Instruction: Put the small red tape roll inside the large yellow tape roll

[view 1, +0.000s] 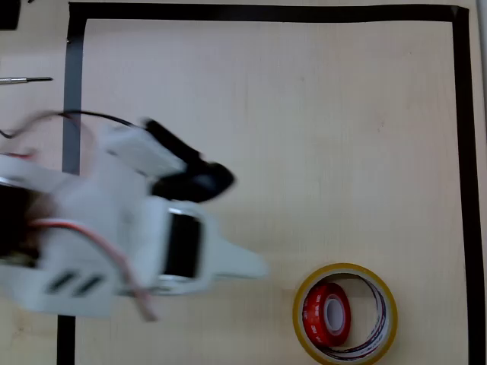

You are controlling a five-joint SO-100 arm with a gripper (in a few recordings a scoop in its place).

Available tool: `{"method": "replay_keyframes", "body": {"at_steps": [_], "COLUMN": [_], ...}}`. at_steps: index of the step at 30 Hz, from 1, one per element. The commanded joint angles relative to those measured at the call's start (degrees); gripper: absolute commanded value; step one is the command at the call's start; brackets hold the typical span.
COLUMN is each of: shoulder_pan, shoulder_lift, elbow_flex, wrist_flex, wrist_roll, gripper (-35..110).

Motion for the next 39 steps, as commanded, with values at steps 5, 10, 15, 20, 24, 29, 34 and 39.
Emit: {"method": "replay_keyframes", "body": {"at_steps": [5, 10, 15, 20, 24, 29, 34, 39], "shoulder_pan": [-2.5, -5.5, -8.3, -11.4, -12.4, -13.3, -14.0, -14.2], "shoulder_lift": [35.1, 66.1, 81.8, 97.9, 111.4, 123.7, 133.2, 133.4], "elbow_flex": [27.9, 72.6, 97.4, 119.6, 135.0, 150.1, 160.8, 166.9], "wrist_flex": [-0.4, -19.8, -24.5, -29.3, -33.3, -33.4, -32.1, -32.3], "wrist_roll": [3.0, 3.4, 3.8, 5.0, 6.9, 6.9, 6.9, 6.9], "gripper": [0, 0, 0, 0, 0, 0, 0, 0]}}
